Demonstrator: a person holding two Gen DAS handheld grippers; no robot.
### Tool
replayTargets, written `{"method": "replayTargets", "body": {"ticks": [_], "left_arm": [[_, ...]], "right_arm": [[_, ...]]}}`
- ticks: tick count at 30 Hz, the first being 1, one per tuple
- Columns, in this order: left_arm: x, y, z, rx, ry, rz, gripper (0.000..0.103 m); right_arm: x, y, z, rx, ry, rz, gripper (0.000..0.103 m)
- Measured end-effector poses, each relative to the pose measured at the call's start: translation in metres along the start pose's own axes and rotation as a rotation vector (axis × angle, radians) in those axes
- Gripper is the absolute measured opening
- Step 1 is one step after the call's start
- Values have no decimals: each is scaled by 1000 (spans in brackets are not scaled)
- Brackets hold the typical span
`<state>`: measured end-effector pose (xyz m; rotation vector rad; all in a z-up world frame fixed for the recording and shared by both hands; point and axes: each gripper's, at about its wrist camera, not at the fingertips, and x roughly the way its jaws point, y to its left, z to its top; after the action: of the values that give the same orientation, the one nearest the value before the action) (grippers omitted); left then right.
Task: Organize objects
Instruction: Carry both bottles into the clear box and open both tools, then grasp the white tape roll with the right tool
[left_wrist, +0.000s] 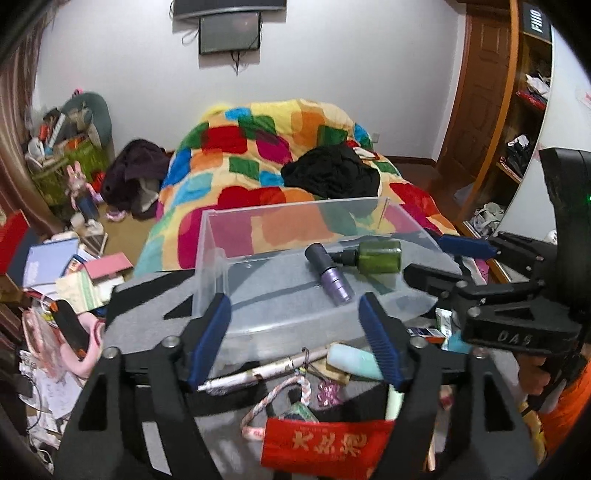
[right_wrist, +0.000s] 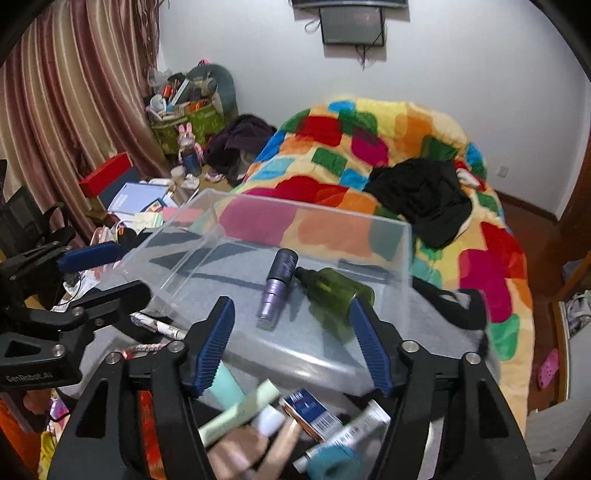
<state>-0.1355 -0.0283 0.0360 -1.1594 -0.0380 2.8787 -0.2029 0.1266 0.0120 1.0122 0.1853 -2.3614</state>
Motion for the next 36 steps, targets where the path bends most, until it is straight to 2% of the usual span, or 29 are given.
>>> {"method": "replayTargets", "body": {"ticks": [3,7,14,21,28,31,36], "left_arm": [[-14,-4,-8,11,-22,11,85],[-24,-14,-21,22,-30,17,87],[-9,-39,-48,38,43,1,88],[7,-62,-69,80,78,51,88],[-9,-45,-97,76,87,96,88],[-16,-35,-111,66,100,119,88],[-30,-13,-129,9,109,151,88]], "right_arm": [[-18,-4,-7,8,-33,-18,68],[-38,-14,-20,23,-61,-50,73],[-50,-44,-50,82,-49,-110,74],[-34,-77,-84,164,24,-150,74],[-9,-92,-93,213,80,-138,73],[-3,-89,-92,191,90,-143,64],[7,-84,-94,164,116,-129,38]]}}
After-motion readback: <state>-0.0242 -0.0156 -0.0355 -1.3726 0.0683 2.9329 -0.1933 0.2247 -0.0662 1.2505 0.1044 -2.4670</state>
